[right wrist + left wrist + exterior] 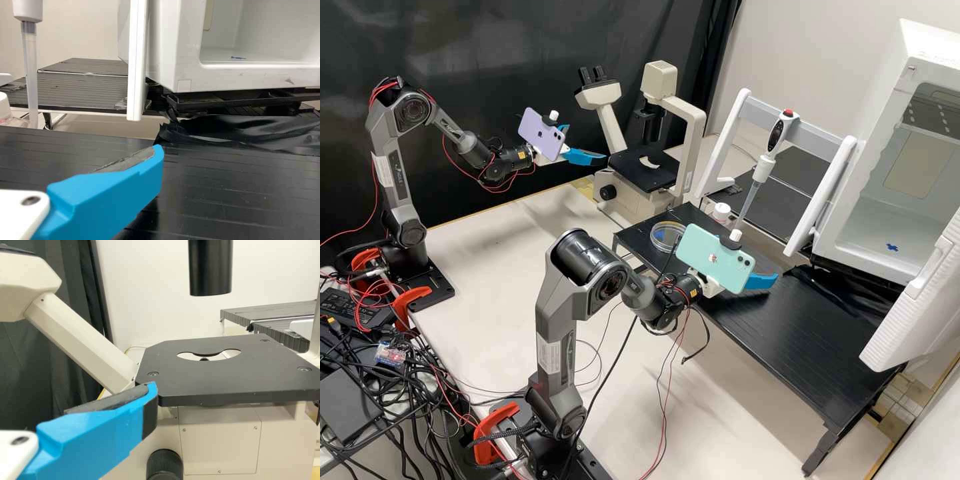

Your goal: Move the petri dish to the incubator

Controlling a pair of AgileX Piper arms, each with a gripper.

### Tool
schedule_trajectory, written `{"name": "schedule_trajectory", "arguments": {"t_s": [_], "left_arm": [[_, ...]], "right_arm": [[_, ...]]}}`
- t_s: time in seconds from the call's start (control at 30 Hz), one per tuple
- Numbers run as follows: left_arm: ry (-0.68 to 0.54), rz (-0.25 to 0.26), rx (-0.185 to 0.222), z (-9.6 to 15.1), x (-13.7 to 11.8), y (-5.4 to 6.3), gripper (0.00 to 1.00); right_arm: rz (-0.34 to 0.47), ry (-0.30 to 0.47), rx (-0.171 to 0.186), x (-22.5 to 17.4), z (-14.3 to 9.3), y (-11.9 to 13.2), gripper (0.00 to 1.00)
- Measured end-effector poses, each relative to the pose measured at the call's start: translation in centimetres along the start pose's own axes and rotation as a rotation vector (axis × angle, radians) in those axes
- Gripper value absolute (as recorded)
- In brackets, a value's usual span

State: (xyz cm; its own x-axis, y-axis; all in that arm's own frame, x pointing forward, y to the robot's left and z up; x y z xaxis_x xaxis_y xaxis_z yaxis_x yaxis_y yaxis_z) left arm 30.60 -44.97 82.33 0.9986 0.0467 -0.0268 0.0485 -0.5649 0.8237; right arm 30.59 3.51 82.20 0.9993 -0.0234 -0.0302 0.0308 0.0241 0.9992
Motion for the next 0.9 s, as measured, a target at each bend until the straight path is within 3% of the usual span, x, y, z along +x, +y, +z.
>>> {"name": "schedule_trajectory", "arguments": {"t_s": [0.53,0.67,0.9], "left_arm": [[0.000,0.000,0.000,0.0,0.0,0.0,1.00],[0.000,0.000,0.000,0.0,0.0,0.0,1.00],[0.000,0.000,0.000,0.0,0.0,0.0,1.00]], "right_arm": [[-0.001,0.020,0.001,-1.0,-0.4,-0.2,1.00],[-0.015,0.094,0.002,-2.1,-1.6,-0.6,1.00],[-0.072,0.277,-0.041,-4.5,-4.4,-2.2,1.00]]}}
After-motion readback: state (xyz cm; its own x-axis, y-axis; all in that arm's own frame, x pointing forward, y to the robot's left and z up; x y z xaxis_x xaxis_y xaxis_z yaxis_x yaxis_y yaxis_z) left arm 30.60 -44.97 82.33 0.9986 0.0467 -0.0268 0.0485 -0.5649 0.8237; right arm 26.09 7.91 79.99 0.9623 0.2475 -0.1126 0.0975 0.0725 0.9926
